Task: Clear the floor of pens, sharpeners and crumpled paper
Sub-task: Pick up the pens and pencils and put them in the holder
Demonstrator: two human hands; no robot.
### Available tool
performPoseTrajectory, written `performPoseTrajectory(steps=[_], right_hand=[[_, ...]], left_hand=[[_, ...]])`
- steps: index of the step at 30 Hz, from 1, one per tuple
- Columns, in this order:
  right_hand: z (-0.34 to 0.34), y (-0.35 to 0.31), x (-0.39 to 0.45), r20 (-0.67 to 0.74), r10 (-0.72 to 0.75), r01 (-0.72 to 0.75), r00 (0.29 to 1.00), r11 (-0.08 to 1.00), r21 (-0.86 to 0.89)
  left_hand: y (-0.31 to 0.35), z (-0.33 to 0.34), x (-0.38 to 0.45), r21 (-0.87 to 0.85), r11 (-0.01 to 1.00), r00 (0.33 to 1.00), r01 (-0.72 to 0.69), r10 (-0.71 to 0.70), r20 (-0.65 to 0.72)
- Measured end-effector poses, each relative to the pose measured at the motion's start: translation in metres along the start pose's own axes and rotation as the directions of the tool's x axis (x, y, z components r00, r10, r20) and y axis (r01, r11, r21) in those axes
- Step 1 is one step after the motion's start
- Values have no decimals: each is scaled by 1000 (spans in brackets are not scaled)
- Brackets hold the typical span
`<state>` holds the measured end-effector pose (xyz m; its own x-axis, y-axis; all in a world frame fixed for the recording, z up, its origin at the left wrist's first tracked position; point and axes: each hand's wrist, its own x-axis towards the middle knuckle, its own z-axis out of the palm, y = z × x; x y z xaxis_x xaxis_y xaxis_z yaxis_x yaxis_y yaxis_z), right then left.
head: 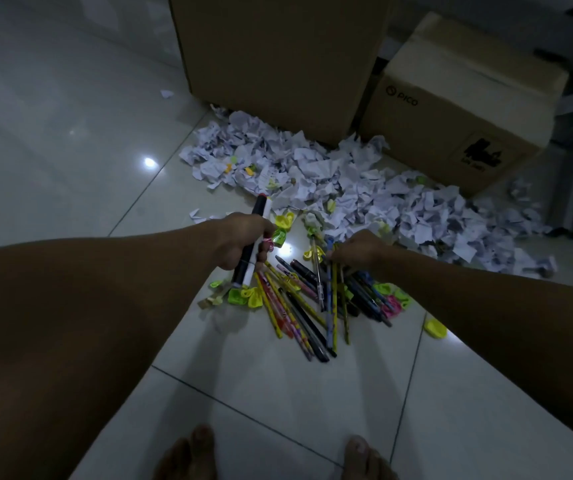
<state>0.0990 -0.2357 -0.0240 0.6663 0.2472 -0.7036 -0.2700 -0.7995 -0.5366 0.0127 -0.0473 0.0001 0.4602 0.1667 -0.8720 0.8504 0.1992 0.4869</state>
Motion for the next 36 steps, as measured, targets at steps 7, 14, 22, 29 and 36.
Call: performPoseTrajectory(steps=[7,14,22,29,36], right_hand=[[-18,1,-4,-9,29,-26,1000,973,231],[-32,-7,-15,124,94,-152,988,751,643],[-31,-15,-15,168,86,-165,982,825,541],[-31,-23,-19,183,100,-178,978,858,482],[-26,-22,-15,189,159,-241,969,775,584]], left_hand=[[19,20,-12,15,995,995,-102,102,2],[16,64,-11,-21,973,968,-231,232,96],[4,71,-12,193,916,936,-351,340,88],[2,72,-6,292,921,964,-258,266,12],[1,75,-8,102,967,965,-233,217,148]])
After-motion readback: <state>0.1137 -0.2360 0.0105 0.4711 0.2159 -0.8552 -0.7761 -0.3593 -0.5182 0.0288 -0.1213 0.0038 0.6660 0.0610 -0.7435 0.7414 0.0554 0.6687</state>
